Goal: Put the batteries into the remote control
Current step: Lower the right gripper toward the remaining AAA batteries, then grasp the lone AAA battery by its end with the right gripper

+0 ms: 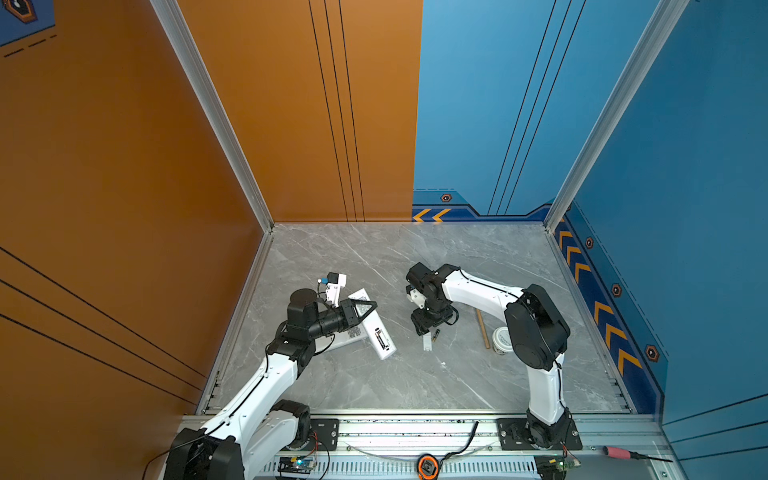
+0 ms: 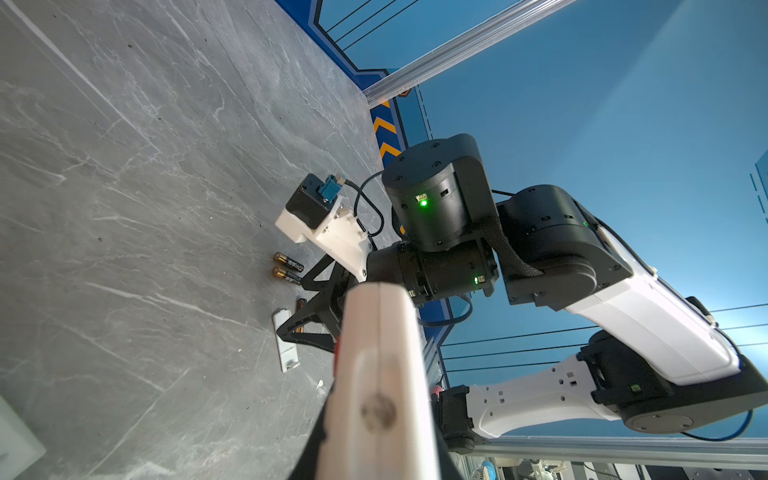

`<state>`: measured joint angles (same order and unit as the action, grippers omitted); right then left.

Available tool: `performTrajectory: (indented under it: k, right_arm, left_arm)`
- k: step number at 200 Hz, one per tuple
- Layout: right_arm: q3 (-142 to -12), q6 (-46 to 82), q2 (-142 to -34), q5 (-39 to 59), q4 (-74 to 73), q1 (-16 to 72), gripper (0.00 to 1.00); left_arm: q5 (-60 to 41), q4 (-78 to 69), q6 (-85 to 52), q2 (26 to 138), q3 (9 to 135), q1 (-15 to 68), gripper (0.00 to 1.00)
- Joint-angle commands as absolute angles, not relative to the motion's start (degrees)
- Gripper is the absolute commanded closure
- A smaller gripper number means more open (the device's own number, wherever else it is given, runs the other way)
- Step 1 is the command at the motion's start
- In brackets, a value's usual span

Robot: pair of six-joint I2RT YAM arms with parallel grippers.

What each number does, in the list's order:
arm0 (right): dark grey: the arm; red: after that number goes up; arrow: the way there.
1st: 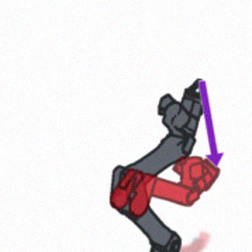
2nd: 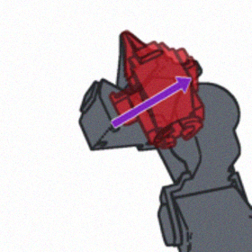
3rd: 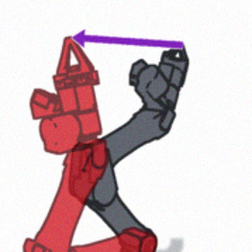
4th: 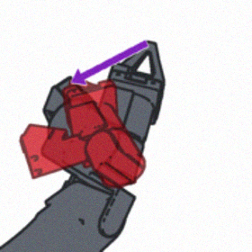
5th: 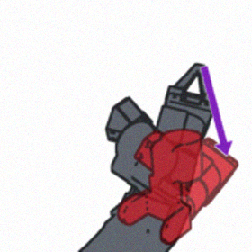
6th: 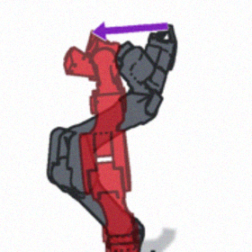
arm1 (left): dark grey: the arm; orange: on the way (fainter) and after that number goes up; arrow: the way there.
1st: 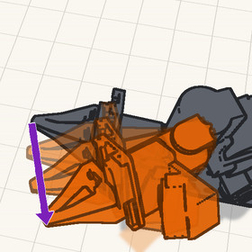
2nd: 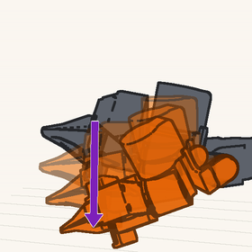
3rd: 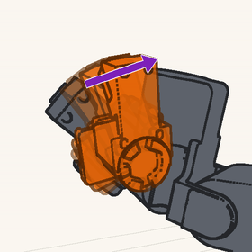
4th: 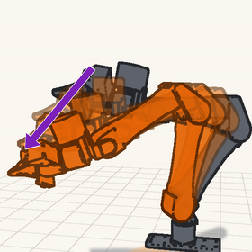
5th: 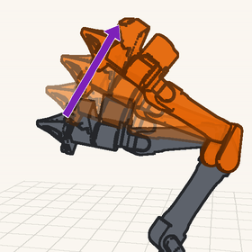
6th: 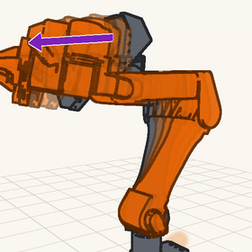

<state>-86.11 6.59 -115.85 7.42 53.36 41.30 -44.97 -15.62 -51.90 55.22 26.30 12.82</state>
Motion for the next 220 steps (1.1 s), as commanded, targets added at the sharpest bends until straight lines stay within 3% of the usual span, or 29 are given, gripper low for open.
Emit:
performTrajectory:
  k: [1,140,220]
  right_arm:
    - [-86.58,5.38,-117.9,8.29,55.21,41.67,0.33]
    - [-71.65,10.79,-110.37,11.08,50.46,39.32,0.33]
    - [-69.36,20.48,-101.87,1.38,54.21,42.64,0.32]
  left_arm:
    - [-44.88,-17.42,-51.71,55.37,26.31,13.18,1.0]
    - [-45.12,-18.55,-51.87,55.9,26.16,12.96,1.0]
    - [-45.18,-20.3,-52.82,55.91,25.29,12.94,1.0]
